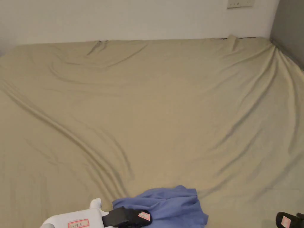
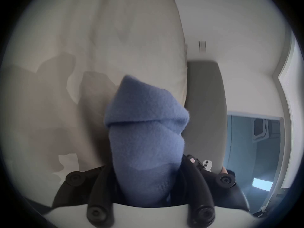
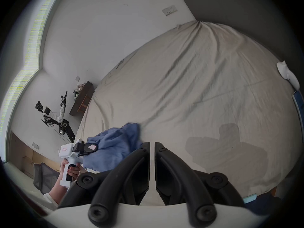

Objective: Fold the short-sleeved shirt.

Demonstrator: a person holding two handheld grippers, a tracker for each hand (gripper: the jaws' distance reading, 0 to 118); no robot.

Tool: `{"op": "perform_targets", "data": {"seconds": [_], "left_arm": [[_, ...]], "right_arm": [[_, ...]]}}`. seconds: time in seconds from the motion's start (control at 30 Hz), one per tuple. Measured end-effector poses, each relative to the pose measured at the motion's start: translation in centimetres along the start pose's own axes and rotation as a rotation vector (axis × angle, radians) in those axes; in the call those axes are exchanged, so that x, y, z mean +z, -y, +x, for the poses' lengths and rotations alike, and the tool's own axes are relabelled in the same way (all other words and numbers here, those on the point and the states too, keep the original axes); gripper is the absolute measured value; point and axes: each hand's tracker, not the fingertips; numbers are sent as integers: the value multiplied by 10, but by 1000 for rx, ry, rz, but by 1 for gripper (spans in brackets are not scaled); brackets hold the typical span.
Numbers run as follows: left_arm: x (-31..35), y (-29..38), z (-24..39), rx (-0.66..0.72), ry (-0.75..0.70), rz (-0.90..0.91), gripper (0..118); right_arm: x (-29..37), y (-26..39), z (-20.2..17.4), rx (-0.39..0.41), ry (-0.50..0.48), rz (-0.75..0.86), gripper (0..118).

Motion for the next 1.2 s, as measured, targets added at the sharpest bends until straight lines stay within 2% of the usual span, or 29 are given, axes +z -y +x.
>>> {"op": "perform_targets", "data": {"seconds": [0.13,0.2,0.27,0.4,0.43,0.47,0.5,0.53,0.67,0.7,0.77,0.83,0.93,0.97,1.0,1.03,1.1,1.2], "left_arm": [[100,-44,-42,65,-85,168,29],[147,-62,-56,81,-116,221,29],[183,-87,-69,84,-207,271,29],[197,-125,-81,119,-373,308,31],[200,-131,-83,127,-418,300,39],[201,-134,-82,134,-452,303,61],[201,-132,-78,130,-490,322,93],[203,-131,-74,108,-549,347,115],[227,-125,-53,-9,-684,460,118],[234,-113,-44,-37,-752,496,116],[237,-89,-12,-178,-823,509,96],[230,-51,25,-327,-767,518,92],[203,-15,60,-389,-600,433,64],[197,-8,61,-393,-553,393,53],[181,2,68,-421,-509,361,33],[160,14,75,-449,-478,349,5],[119,41,92,-541,-455,345,3],[68,72,122,-763,-531,423,3]], "right_arm": [[-4,-6,-20,-27,-21,31,7],[-12,-8,-29,-21,-13,32,7],[-20,-9,-41,-1,-17,19,7],[-35,-15,-56,13,-71,-32,7],[-37,-16,-64,52,-61,-35,7],[-38,-16,-71,89,-45,-35,7],[-39,-16,-77,124,-33,-36,7],[-38,-16,-82,131,-39,-38,7],[-28,-16,-90,159,-76,-28,7],[-24,-15,-91,172,-75,-16,7],[-17,-14,-90,199,-57,6,7],[-9,-10,-87,232,-29,27,7],[2,-2,-78,258,4,60,7],[6,1,-75,265,22,71,7],[10,3,-76,275,46,86,7],[17,6,-74,289,69,106,7],[27,10,-72,308,99,146,7],[48,14,-63,347,153,240,7]]}}
